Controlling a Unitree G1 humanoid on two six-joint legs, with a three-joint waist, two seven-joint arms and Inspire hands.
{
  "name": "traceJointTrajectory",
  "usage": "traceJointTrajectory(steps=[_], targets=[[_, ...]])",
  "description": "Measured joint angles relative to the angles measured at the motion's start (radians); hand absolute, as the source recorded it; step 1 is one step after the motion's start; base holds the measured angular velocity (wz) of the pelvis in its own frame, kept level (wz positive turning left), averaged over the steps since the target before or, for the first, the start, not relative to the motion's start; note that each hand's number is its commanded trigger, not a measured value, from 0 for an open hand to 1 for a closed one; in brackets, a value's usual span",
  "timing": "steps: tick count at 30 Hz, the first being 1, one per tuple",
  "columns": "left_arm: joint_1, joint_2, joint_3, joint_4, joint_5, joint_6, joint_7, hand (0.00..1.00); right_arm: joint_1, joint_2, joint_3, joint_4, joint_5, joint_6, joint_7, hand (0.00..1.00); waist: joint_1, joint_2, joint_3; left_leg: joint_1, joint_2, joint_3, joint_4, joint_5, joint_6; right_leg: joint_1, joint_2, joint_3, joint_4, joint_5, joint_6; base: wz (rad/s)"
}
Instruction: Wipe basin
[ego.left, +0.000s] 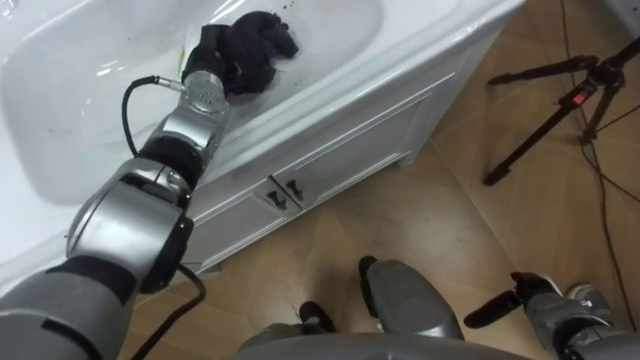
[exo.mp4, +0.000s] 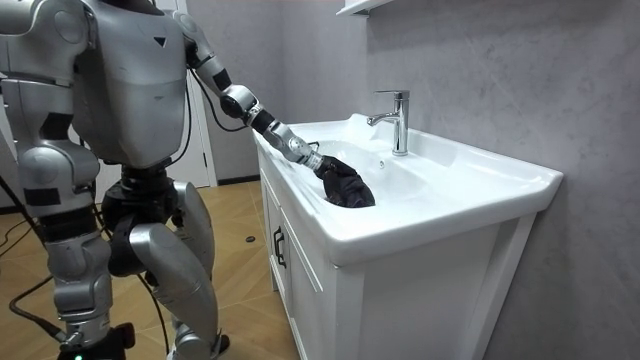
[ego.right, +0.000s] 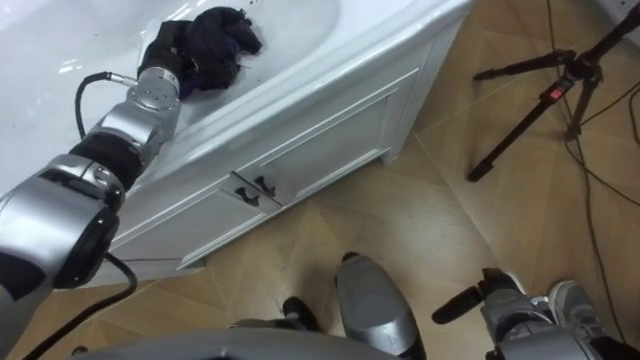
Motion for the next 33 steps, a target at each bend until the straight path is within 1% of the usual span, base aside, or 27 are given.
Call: traceJointTrajectory(steps=[1, 3, 4, 6, 8, 10, 12, 16, 18, 20, 22, 25, 26, 28, 30, 31, 32, 33], targets=[[0.0, -0.008, 0.0, -0.024, 0.0, 0.0, 0.001, 1.0, 0.001, 0.001, 0.0, 0.0, 0.0, 0.0, -0.001, 0.0, -0.001, 0.002, -0.0008, 0.0, 0.0, -0.002, 0.0, 0.0, 0.0, 0.0, 0.001, 0.002, 0.0, 0.0, -0.001, -0.05], [-0.018, -0.033, -0.001, -0.057, -0.001, 0.0, 0.012, 1.0, 0.002, 0.001, -0.001, -0.001, 0.001, 0.0, -0.005, 0.0, -0.003, 0.007, -0.002, -0.003, 0.0, -0.003, 0.001, 0.0, 0.0, 0.001, 0.002, 0.005, 0.0, 0.002, -0.002, -0.06], [-0.022, -0.038, -0.001, -0.06, -0.001, -0.001, 0.015, 1.0, 0.003, 0.001, -0.001, -0.001, 0.002, 0.0, -0.006, 0.0, -0.005, 0.009, -0.0022, -0.003, 0.0, -0.003, 0.001, 0.0, 0.0, 0.001, 0.002, 0.006, 0.0, 0.002, -0.002, -0.07], [-0.038, -0.053, -0.001, -0.064, -0.001, -0.004, 0.02, 1.0, 0.003, 0.001, -0.001, -0.001, 0.008, -0.002, -0.009, 0.0, -0.011, 0.017, -0.0062, 0.002, 0.001, -0.005, 0.001, 0.0, 0.0, 0.005, 0.006, 0.014, 0.001, 0.003, -0.003, -0.11], [-0.04, -0.055, -0.001, -0.082, -0.001, -0.005, 0.023, 1.0, 0.006, 0.001, -0.001, -0.002, 0.014, -0.002, -0.01, 0.0, -0.013, 0.021, -0.0081, 0.007, 0.001, -0.005, 0.0, 0.0, 0.0, 0.006, 0.01, 0.022, 0.001, 0.005, -0.004, -0.13], [-0.041, -0.055, -0.001, -0.106, -0.001, -0.005, 0.035, 1.0, 0.016, 0.002, -0.001, -0.001, 0.024, -0.005, -0.012, 0.0, -0.014, 0.022, -0.0078, 0.016, 0.003, -0.003, -0.005, 0.0, 0.0, 0.013, 0.014, 0.028, -0.001, 0.006, -0.005, -0.1], [-0.041, -0.055, 0.003, -0.165, 0.0, -0.006, 0.056, 1.0, 0.03, -0.001, -0.004, -0.002, 0.03, -0.01, -0.018, 0.0, -0.01, 0.022, -0.0077, 0.03, 0.003, 0.0, -0.008, 0.0, 0.0, 0.022, 0.019, 0.04, -0.001, 0.006, -0.005, -0.12], [-0.041, -0.053, 0.038, -0.212, 0.004, -0.029, 0.084, 1.0, 0.047, 0.0, -0.01, -0.003, 0.025, -0.013, -0.018, 0.0, -0.007, 0.019, -0.0063, 0.067, 0.003, -0.002, -0.02, 0.0, 0.0, 0.05, 0.028, 0.054, -0.005, 0.007, -0.005, -0.18], [-0.043, -0.035, 0.039, -0.249, 0.004, -0.037, 0.105, 1.0, 0.061, 0.0, -0.01, -0.01, 0.039, -0.014, -0.018, 0.0, -0.009, 0.017, -0.0059, 0.071, 0.003, 0.001, -0.021, 0.0, 0.0, 0.051, 0.033, 0.062, -0.004, 0.007, -0.005, -0.1], [-0.048, -0.022, 0.038, -0.252, 0.011, -0.045, 0.111, 1.0, 0.069, 0.0, -0.01, -0.01, 0.039, -0.013, -0.018, 0.0, -0.008, 0.016, -0.0067, 0.071, 0.005, 0.002, -0.022, 0.0, 0.0, 0.051, 0.035, 0.068, -0.008, 0.01, -0.005, -0.06], [-0.049, -0.013, 0.038, -0.264, 0.027, -0.046, 0.124, 1.0, 0.08, 0.001, -0.009, -0.011, 0.038, -0.012, -0.018, 0.0, -0.008, 0.017, -0.0076, 0.067, 0.01, 0.001, -0.021, 0.0, -0.001, 0.053, 0.039, 0.063, -0.021, 0.021, -0.005, -0.02], [-0.053, -0.008, 0.038, -0.299, 0.036, -0.046, 0.145, 1.0, 0.09, 0.001, -0.012, -0.013, 0.039, -0.01, -0.019, 0.0, -0.008, 0.015, -0.0088, 0.063, 0.011, 0.002, -0.023, 0.0, -0.001, 0.055, 0.038, 0.057, -0.032, 0.031, -0.003, 0.01], [-0.053, -0.005, 0.038, -0.309, 0.037, -0.046, 0.151, 1.0, 0.091, 0.001, -0.013, -0.012, 0.038, -0.01, -0.019, 0.0, -0.007, 0.014, -0.0104, 0.068, 0.011, 0.002, -0.027, 0.0, -0.001, 0.059, 0.038, 0.058, -0.035, 0.033, -0.002, 0.0], [-0.052, -0.005, 0.037, -0.304, 0.045, -0.046, 0.156, 1.0, 0.095, 0.0, -0.021, -0.01, 0.034, -0.007, -0.019, 0.0, -0.008, 0.011, -0.012, 0.094, 0.009, 0.003, -0.039, 0.0, -0.001, 0.08, 0.039, 0.06, -0.039, 0.033, -0.001, -0.03], [-0.052, 0.007, 0.037, -0.297, 0.07, -0.045, 0.165, 1.0, 0.106, 0.0, -0.03, -0.018, 0.032, 0.0, -0.019, 0.0, -0.005, 0.005, -0.0176, 0.117, 0.01, 0.004, -0.04, 0.0, -0.001, 0.107, 0.041, 0.063, -0.049, 0.033, 0.0, -0.07], [-0.052, 0.01, 0.037, -0.297, 0.073, -0.045, 0.168, 1.0, 0.111, -0.001, -0.031, -0.023, 0.031, 0.001, -0.019, 0.0, -0.006, 0.003, -0.019, 0.123, 0.01, 0.004, -0.041, 0.0, -0.001, 0.113, 0.041, 0.063, -0.052, 0.034, 0.0, 0.0], [-0.052, 0.017, 0.037, -0.295, 0.08, -0.045, 0.171, 1.0, 0.115, 0.0, -0.031, -0.03, 0.031, 0.001, -0.019, 0.0, -0.004, -0.003, -0.0239, 0.13, 0.011, 0.002, -0.042, 0.0, -0.001, 0.121, 0.041, 0.062, -0.054, 0.034, 0.0, 0.0], [-0.052, 0.02, 0.037, -0.295, 0.08, -0.045, 0.172, 1.0, 0.119, 0.0, -0.031, -0.03, 0.031, 0.001, -0.019, 0.0, -0.004, -0.006, -0.0246, 0.135, 0.011, 0.002, -0.043, 0.0, -0.001, 0.127, 0.041, 0.06, -0.055, 0.034, 0.0, 0.05]])
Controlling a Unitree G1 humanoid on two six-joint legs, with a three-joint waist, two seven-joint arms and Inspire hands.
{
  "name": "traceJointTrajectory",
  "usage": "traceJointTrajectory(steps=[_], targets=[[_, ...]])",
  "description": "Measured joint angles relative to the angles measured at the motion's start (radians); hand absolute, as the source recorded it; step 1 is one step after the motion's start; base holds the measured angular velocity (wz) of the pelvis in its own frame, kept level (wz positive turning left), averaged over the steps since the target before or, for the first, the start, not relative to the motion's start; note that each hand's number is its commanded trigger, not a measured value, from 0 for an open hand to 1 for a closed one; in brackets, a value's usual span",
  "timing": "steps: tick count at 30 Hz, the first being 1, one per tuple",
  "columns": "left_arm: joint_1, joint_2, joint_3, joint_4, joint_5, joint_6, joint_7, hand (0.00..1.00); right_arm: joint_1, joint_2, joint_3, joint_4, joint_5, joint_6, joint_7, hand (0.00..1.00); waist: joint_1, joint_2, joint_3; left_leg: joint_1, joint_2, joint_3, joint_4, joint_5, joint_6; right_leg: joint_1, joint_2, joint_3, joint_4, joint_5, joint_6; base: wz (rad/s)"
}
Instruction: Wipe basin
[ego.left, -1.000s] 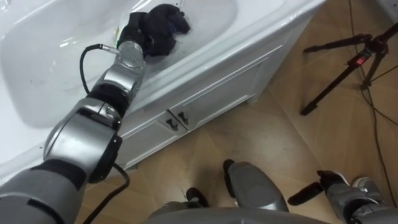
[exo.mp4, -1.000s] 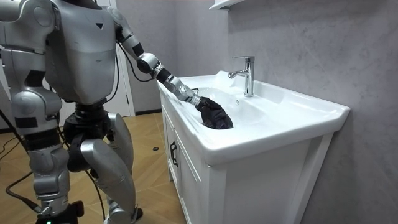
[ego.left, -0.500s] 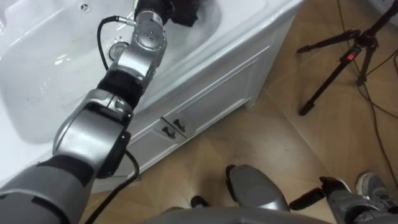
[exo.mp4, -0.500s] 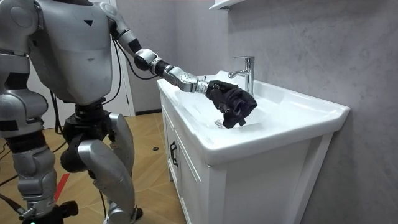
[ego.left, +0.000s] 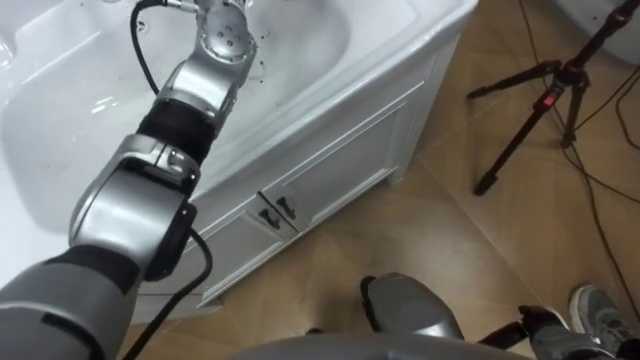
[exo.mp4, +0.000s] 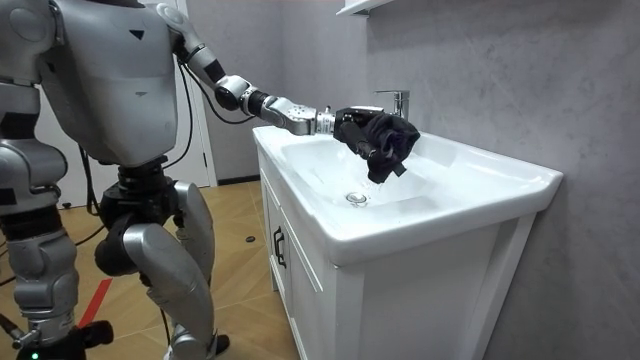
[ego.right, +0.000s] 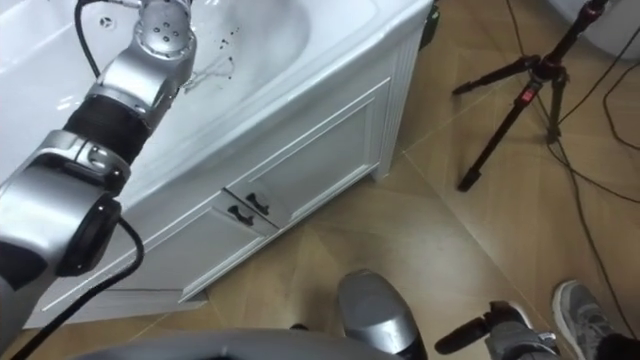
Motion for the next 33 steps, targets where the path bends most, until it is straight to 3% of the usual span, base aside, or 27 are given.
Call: traceJointTrajectory(steps=[5, 8, 11, 16, 21, 33], targets=[[0.0, 0.031, 0.0, 0.103, 0.02, 0.021, -0.011, 1.0, 0.011, 0.001, 0.0, 0.005, -0.038, 0.021, 0.001, 0.0, 0.004, -0.003, -0.0027, 0.032, 0.0, 0.0, -0.013, 0.0, 0.0, 0.034, 0.0, -0.006, -0.014, 0.003, 0.002, 0.02], [0.005, 0.047, 0.002, 0.152, 0.026, 0.037, -0.029, 1.0, 0.032, 0.001, -0.008, -0.006, -0.039, 0.021, 0.005, 0.0, 0.027, -0.004, -0.0033, 0.039, -0.001, -0.001, -0.022, 0.0, 0.0, 0.036, 0.005, -0.004, -0.012, 0.004, 0.003, -0.03], [0.046, 0.071, 0.025, 0.155, 0.111, 0.039, -0.034, 1.0, 0.034, 0.0, -0.021, -0.005, -0.038, 0.027, 0.02, 0.0, 0.04, -0.007, -0.0063, 0.045, -0.001, -0.002, -0.025, 0.001, -0.001, 0.045, 0.008, -0.007, -0.019, 0.005, 0.002, 0.01], [0.075, 0.085, 0.041, 0.155, 0.162, 0.067, -0.035, 1.0, 0.04, 0.0, -0.028, -0.006, -0.038, 0.03, 0.024, 0.0, 0.074, -0.01, -0.0119, 0.053, 0.007, -0.01, -0.027, 0.001, -0.002, 0.072, 0.01, -0.019, -0.055, 0.02, 0.001, 0.07], [0.085, 0.083, 0.037, 0.154, 0.301, 0.069, -0.095, 1.0, 0.037, 0.002, -0.037, -0.013, -0.092, 0.028, 0.027, 0.0, 0.08, -0.01, -0.0139, 0.07, 0.009, -0.032, -0.034, 0.001, -0.002, 0.11, 0.008, -0.039, -0.09, 0.027, 0.003, 0.09], [0.114, 0.083, 0.038, 0.153, 0.389, 0.104, -0.102, 1.0, 0.029, 0.003, -0.038, 0.0, -0.119, 0.032, 0.027, 0.0, 0.084, 0.001, -0.0205, 0.081, 0.021, -0.035, -0.034, 0.002, -0.005, 0.137, 0.012, -0.043, -0.122, 0.041, -0.004, 0.01]])
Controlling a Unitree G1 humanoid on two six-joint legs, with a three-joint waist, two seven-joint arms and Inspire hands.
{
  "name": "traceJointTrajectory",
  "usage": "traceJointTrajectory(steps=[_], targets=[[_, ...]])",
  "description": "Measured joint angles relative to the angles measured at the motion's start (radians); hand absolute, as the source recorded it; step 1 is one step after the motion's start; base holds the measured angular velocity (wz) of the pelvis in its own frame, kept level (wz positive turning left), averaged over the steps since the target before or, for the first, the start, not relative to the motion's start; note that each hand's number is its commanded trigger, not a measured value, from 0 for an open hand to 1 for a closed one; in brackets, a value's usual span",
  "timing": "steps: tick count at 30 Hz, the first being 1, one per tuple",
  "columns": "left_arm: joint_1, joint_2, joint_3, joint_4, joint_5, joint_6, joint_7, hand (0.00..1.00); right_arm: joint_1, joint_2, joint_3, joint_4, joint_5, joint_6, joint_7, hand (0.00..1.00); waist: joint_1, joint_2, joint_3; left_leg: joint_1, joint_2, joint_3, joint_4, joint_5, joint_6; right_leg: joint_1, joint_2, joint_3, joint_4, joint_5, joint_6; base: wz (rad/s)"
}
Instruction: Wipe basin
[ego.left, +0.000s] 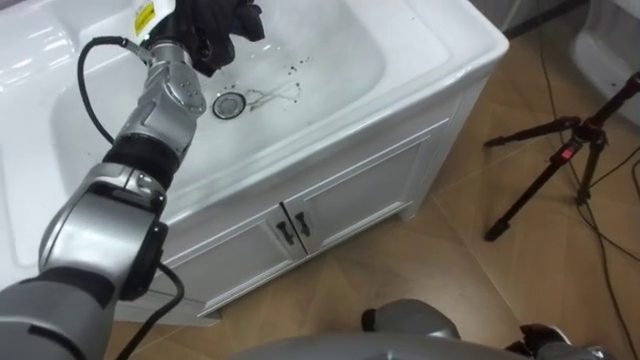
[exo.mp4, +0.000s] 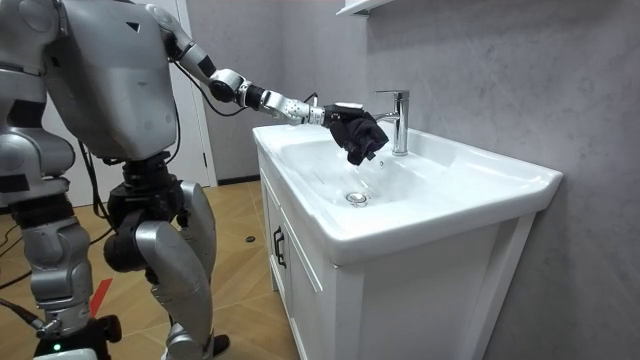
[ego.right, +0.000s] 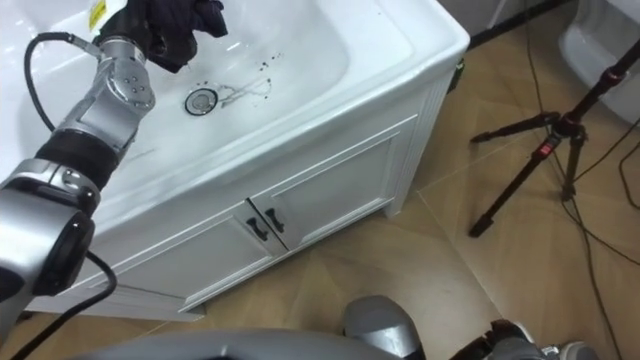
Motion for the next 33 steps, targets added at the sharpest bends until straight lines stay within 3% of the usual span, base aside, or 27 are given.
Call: traceJointTrajectory(steps=[11, 14, 19, 23, 33], targets=[[0.023, 0.0, 0.002, -0.003, 0.05, 0.002, -0.008, 1.0, 0.013, 0.002, -0.038, 0.001, -0.028, -0.014, 0.014, 0.0, 0.003, 0.009, 0.0012, 0.022, -0.002, -0.017, -0.016, 0.0, 0.001, 0.034, -0.001, -0.012, -0.027, 0.01, 0.007, 0.03], [0.034, 0.001, 0.0, -0.001, 0.109, 0.002, -0.01, 1.0, 0.021, 0.002, -0.037, -0.001, -0.026, -0.014, 0.017, 0.0, 0.002, 0.016, 0.0059, 0.018, 0.0, -0.016, -0.018, -0.001, 0.001, 0.031, -0.002, -0.008, -0.028, 0.01, 0.007, 0.0], [0.039, 0.003, -0.018, 0.033, 0.111, 0.0, -0.018, 1.0, 0.022, 0.0, -0.037, -0.003, -0.025, -0.028, 0.035, 0.0, 0.001, 0.023, 0.0112, 0.01, -0.002, -0.009, -0.028, -0.001, 0.0, 0.017, 0.001, 0.0, -0.03, 0.01, 0.007, -0.05], [0.04, 0.003, -0.046, 0.077, 0.111, -0.007, -0.052, 1.0, 0.016, -0.001, -0.039, 0.0, -0.036, -0.05, 0.044, 0.0, -0.011, 0.028, 0.0204, 0.003, -0.003, -0.004, -0.031, -0.002, -0.001, 0.01, 0.001, 0.0, -0.035, 0.01, 0.007, 0.0], [0.039, 0.003, -0.082, 0.159, 0.112, -0.041, -0.059, 1.0, -0.012, -0.001, -0.039, 0.008, -0.036, -0.082, 0.044, 0.0, -0.055, 0.027, 0.0269, -0.024, -0.002, 0.005, -0.03, -0.002, -0.001, -0.017, 0.0, 0.006, -0.045, 0.011, 0.008, -0.02]])
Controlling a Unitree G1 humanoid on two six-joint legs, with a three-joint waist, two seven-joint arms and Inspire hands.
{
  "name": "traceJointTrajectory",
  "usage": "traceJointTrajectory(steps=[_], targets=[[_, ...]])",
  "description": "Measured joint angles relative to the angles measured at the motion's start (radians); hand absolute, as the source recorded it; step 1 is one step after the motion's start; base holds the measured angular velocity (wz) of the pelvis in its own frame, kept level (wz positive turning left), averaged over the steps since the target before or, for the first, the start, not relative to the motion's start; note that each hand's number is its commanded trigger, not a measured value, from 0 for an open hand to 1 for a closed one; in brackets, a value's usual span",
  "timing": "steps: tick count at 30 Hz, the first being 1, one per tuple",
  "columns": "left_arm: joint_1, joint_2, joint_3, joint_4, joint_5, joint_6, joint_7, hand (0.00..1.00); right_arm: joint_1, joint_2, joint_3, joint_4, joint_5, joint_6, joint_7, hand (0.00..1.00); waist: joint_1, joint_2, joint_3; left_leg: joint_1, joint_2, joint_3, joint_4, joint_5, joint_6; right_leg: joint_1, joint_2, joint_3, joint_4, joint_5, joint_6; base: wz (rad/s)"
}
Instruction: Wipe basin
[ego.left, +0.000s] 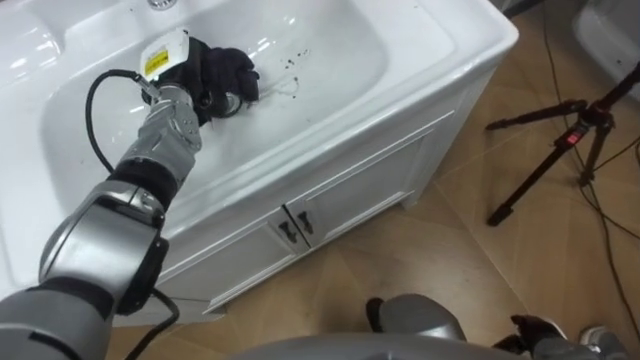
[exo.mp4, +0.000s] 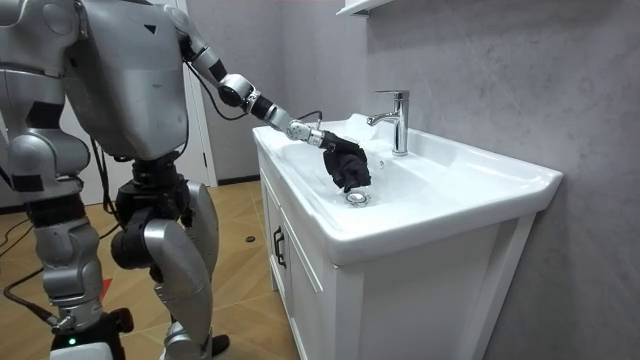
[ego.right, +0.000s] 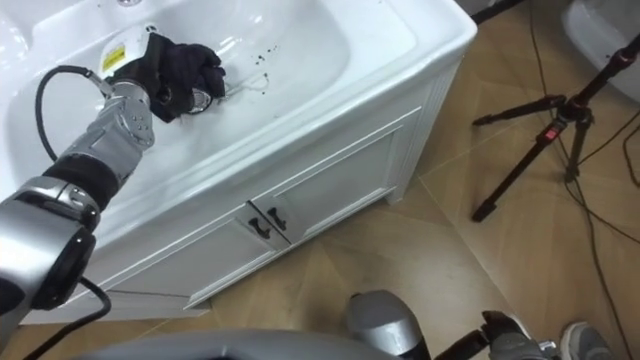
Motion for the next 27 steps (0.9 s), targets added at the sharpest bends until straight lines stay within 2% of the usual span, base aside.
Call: traceJointTrajectory(steps=[6, 9, 11, 14, 25, 27], targets=[[0.0, -0.007, 0.0, 0.003, 0.019, -0.006, -0.016, 1.0, -0.014, -0.002, 0.0, 0.016, 0.002, 0.0, 0.018, 0.0, -0.009, 0.0, 0.003, -0.015, 0.001, 0.004, 0.004, 0.0, 0.0, -0.021, 0.001, 0.01, 0.01, 0.0, 0.0, -0.05], [0.0, -0.011, -0.003, 0.003, 0.021, -0.005, -0.029, 1.0, -0.03, -0.002, 0.0, 0.023, 0.007, 0.002, 0.036, 0.0, -0.024, -0.002, 0.0056, -0.041, 0.001, 0.004, 0.02, 0.0, 0.0, -0.044, -0.002, 0.009, 0.021, 0.0, 0.001, 0.01], [0.0, -0.017, -0.037, 0.002, 0.044, -0.005, -0.042, 1.0, -0.031, -0.002, 0.001, 0.021, 0.01, 0.003, 0.037, 0.0, -0.029, 0.0, 0.0059, -0.061, 0.001, 0.004, 0.033, 0.0, 0.0, -0.059, -0.003, 0.005, 0.018, 0.0, 0.001, 0.04], [0.0, -0.029, -0.042, 0.002, 0.065, -0.005, -0.055, 1.0, -0.031, -0.002, 0.002, 0.022, 0.01, 0.004, 0.037, 0.0, -0.032, 0.0, 0.0062, -0.074, 0.003, 0.006, 0.038, 0.0, 0.0, -0.075, -0.002, 0.002, 0.029, -0.001, -0.003, 0.01], [-0.012, -0.033, -0.041, 0.003, 0.081, -0.005, -0.062, 1.0, -0.059, -0.004, 0.0, 0.024, 0.006, 0.007, 0.029, 0.0, -0.057, -0.002, 0.009, -0.091, 0.001, 0.036, 0.04, 0.0, 0.0, -0.111, 0.0, 0.024, 0.057, -0.005, -0.001, -0.06], [-0.014, -0.033, -0.042, 0.003, 0.081, -0.004, -0.061, 1.0, -0.064, -0.004, 0.0, 0.023, 0.013, 0.02, 0.029, 0.0, -0.058, -0.002, 0.0092, -0.096, 0.001, 0.04, 0.047, 0.0, 0.0, -0.121, -0.003, 0.026, 0.074, -0.009, 0.0, 0.0]])
